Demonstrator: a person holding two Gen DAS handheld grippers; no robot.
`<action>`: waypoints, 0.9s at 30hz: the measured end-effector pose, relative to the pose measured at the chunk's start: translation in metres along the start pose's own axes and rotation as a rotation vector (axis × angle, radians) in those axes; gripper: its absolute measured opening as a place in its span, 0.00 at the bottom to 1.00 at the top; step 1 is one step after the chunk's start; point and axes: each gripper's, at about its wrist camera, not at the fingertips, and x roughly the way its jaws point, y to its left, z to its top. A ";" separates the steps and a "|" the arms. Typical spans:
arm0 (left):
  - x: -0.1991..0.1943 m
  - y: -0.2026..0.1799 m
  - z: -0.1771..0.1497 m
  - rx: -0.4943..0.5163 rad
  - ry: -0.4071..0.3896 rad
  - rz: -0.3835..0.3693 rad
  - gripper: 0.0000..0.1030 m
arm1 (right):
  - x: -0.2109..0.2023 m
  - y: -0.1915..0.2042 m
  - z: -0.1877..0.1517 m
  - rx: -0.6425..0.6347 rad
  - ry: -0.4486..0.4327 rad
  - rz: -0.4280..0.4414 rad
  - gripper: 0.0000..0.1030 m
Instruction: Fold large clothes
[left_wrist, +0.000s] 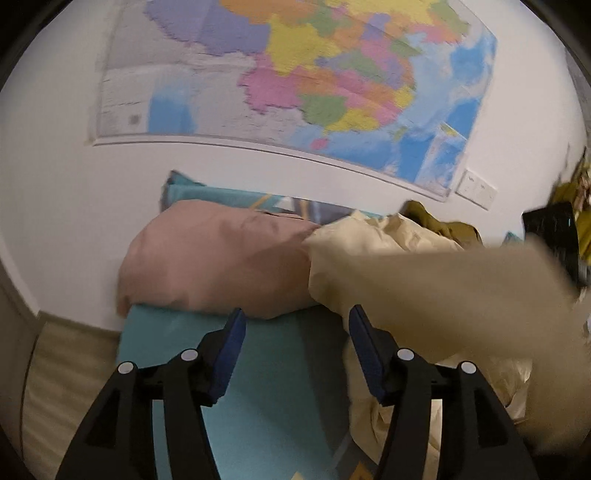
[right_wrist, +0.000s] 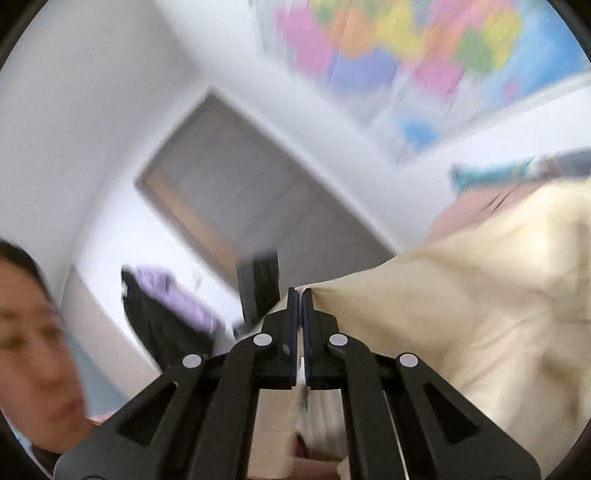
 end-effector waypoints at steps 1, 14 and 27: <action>0.008 -0.005 0.001 0.012 0.010 -0.005 0.54 | -0.038 -0.010 0.006 0.016 -0.063 -0.059 0.04; 0.145 -0.110 0.008 0.214 0.186 -0.070 0.53 | -0.220 -0.097 -0.068 0.271 -0.204 -0.695 0.76; 0.182 -0.109 0.029 0.089 0.239 -0.090 0.53 | -0.180 -0.053 -0.124 -0.127 0.202 -0.903 0.25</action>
